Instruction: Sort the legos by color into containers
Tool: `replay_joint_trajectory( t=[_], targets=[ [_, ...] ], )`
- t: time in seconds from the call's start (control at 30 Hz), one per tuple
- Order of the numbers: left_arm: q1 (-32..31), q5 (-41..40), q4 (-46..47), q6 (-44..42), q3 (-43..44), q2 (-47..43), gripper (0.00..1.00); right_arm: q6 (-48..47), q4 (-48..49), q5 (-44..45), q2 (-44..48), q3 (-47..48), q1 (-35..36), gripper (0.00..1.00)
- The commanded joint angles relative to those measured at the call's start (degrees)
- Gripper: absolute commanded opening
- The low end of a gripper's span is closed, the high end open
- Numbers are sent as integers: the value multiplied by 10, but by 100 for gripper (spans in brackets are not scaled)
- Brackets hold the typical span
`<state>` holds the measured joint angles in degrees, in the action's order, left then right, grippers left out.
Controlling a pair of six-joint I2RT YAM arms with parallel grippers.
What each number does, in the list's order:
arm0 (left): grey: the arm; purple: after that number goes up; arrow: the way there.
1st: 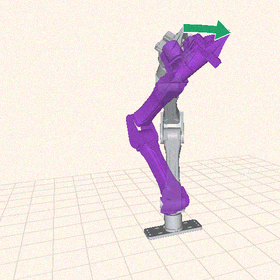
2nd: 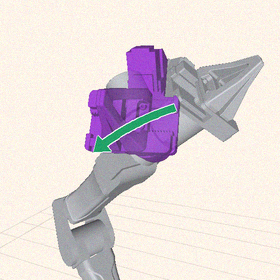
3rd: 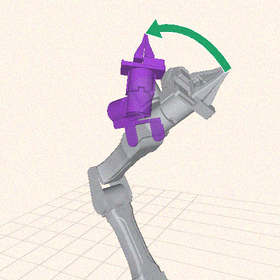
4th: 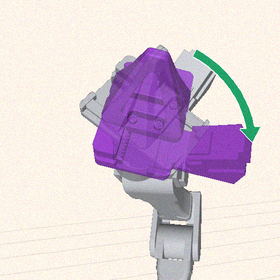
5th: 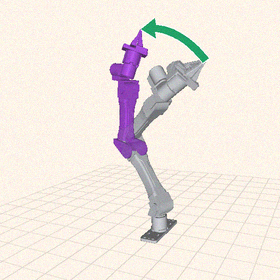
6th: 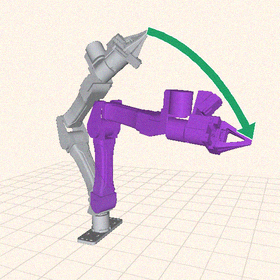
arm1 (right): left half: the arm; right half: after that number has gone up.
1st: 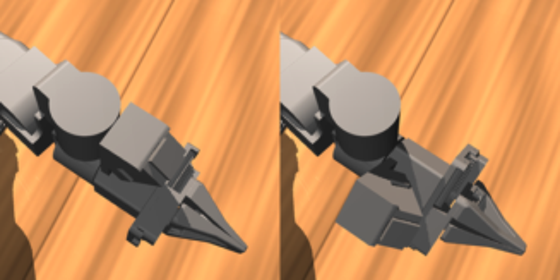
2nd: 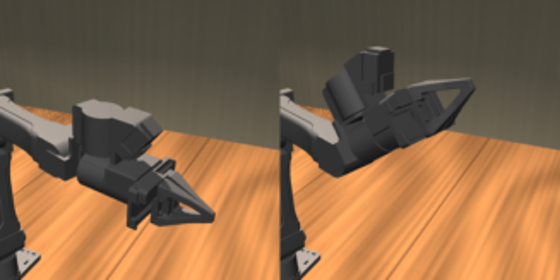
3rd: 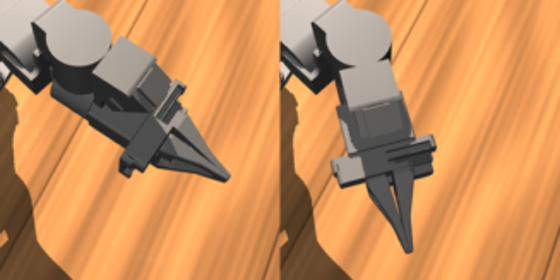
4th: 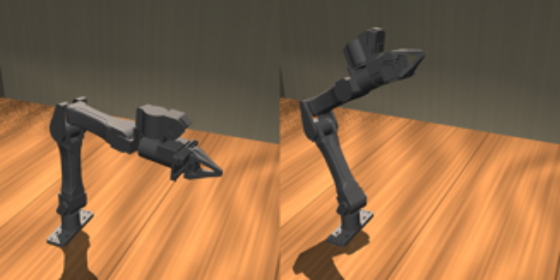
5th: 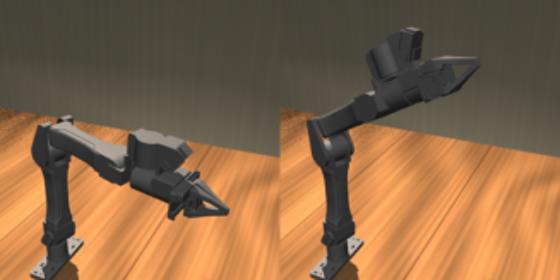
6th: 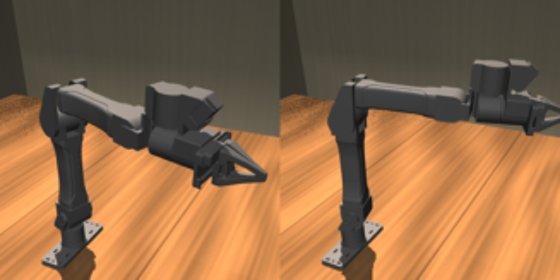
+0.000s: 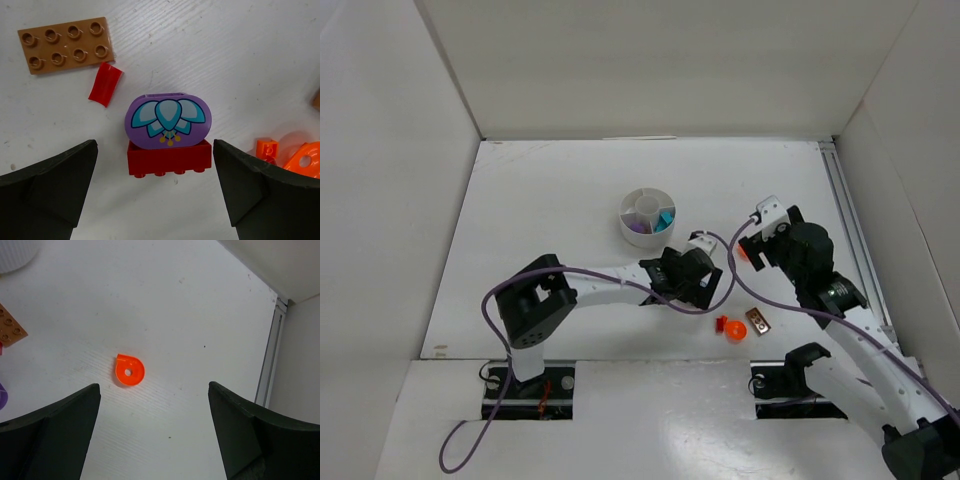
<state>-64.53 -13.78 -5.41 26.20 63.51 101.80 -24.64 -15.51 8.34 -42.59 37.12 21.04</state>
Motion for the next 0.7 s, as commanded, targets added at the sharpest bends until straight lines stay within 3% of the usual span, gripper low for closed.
replay_joint_trajectory(
  t=[0.0, 0.27, 0.43, 0.67],
  targets=[
    [-10, -10, -4, -10, 31, 12, 100, -8, 1, -11, -6, -1, -7, 93],
    [-21, -3, -10, -10, 37, 30, 100, -8, 12, -17, -6, -17, -30, 93],
    [-26, -8, -10, -10, 43, 42, 91, -8, 7, -28, 0, -17, -42, 93],
    [-26, -21, -22, -15, 58, 48, 58, -8, -14, -28, 24, -17, -48, 93]
  ],
)
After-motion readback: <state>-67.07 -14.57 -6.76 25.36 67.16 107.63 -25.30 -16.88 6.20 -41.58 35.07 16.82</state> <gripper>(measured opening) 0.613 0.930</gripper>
